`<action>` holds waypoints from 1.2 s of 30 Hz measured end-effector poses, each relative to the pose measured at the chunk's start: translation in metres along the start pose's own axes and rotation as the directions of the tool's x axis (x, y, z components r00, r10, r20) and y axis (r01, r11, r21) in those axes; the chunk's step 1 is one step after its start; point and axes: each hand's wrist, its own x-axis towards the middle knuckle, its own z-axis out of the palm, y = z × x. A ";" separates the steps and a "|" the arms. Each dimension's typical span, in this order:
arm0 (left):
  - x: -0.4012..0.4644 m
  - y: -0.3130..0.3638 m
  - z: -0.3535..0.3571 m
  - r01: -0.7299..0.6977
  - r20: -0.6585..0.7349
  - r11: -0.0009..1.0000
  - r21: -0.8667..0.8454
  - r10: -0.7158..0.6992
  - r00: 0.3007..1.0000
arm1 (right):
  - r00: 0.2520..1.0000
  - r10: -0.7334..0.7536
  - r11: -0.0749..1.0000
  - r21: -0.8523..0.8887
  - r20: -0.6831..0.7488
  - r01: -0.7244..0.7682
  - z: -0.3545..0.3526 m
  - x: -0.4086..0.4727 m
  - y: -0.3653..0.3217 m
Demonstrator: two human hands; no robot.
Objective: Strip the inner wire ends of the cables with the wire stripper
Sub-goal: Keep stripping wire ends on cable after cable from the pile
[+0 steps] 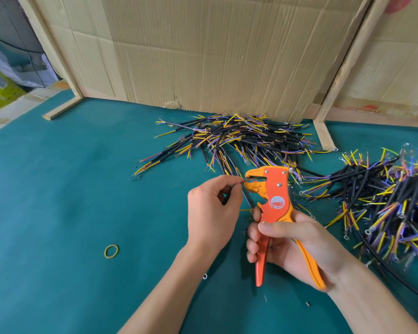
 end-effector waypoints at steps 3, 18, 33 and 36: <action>0.000 0.000 0.000 -0.046 -0.012 0.999 0.030 0.046 0.999 | 1.000 0.001 1.000 -0.014 0.005 -0.001 0.001 -0.001 0.000; 0.000 -0.001 -0.001 -0.086 0.001 0.996 0.021 0.086 0.996 | 1.000 0.010 1.000 -0.020 -0.014 -0.011 0.003 -0.003 -0.001; 0.000 0.001 0.001 0.015 0.046 0.992 -0.122 -0.009 0.999 | 0.986 -0.070 0.991 -0.120 -0.154 0.052 0.013 -0.003 0.000; -0.001 0.001 0.002 0.052 0.048 0.983 -0.176 -0.045 0.998 | 0.988 -0.067 0.993 -0.106 -0.136 0.052 0.011 -0.005 0.000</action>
